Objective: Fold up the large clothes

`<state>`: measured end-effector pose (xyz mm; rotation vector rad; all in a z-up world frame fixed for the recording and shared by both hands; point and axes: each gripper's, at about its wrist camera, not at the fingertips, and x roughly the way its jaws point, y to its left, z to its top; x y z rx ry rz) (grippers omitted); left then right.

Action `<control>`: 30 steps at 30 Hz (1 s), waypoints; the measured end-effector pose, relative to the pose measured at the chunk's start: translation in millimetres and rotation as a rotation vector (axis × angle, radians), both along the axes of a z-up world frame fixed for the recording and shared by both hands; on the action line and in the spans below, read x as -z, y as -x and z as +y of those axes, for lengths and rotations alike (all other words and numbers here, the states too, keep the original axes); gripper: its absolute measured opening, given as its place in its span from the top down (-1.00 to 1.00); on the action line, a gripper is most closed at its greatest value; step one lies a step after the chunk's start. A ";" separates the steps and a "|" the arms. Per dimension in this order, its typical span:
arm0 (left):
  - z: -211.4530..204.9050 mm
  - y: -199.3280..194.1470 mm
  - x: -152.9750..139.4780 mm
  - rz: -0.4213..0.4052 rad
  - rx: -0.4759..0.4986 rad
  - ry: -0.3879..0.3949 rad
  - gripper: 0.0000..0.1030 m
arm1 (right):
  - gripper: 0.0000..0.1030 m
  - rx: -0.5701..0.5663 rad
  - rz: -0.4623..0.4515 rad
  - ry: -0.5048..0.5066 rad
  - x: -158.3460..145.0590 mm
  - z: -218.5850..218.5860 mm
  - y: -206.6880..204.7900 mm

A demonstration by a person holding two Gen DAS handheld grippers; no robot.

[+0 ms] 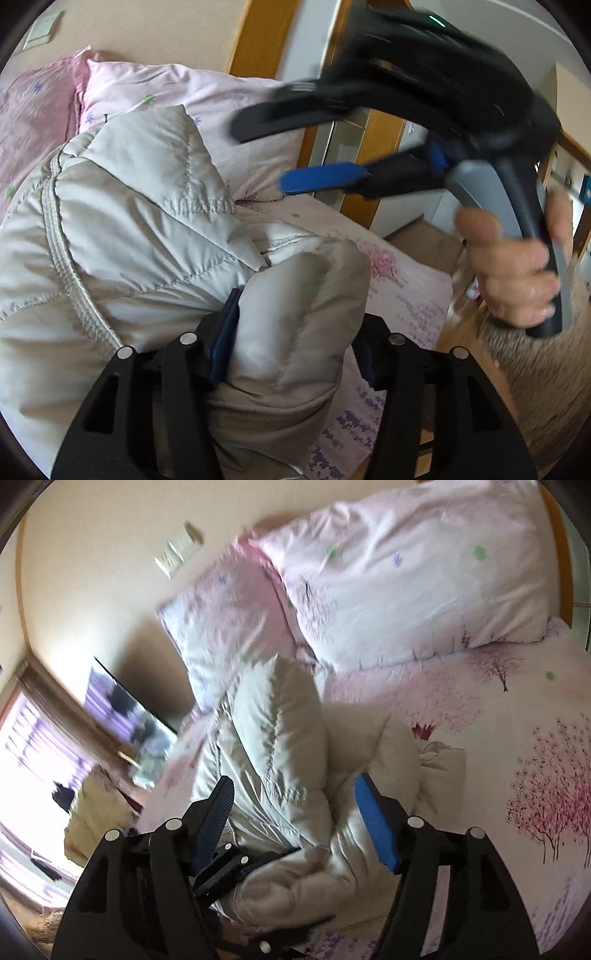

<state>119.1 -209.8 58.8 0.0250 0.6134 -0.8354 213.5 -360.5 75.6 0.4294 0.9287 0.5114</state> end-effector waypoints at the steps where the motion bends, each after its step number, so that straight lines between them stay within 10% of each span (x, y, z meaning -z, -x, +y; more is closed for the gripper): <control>1: -2.0 0.7 1.9 -0.003 0.004 -0.007 -0.08 | -0.35 -0.008 0.013 0.010 2.1 3.0 -4.0; 13: -23.3 13.0 21.5 -0.074 0.057 -0.107 -0.20 | -0.26 -0.121 0.169 -0.045 45.3 16.0 -22.9; 20: -26.5 20.3 24.6 -0.108 0.063 -0.141 -0.24 | 0.67 -0.102 0.148 -0.030 52.5 19.0 -14.3; 30: 74.6 36.2 -51.6 -0.147 0.021 -0.015 -0.47 | 0.79 -0.029 0.030 0.027 26.7 10.6 0.1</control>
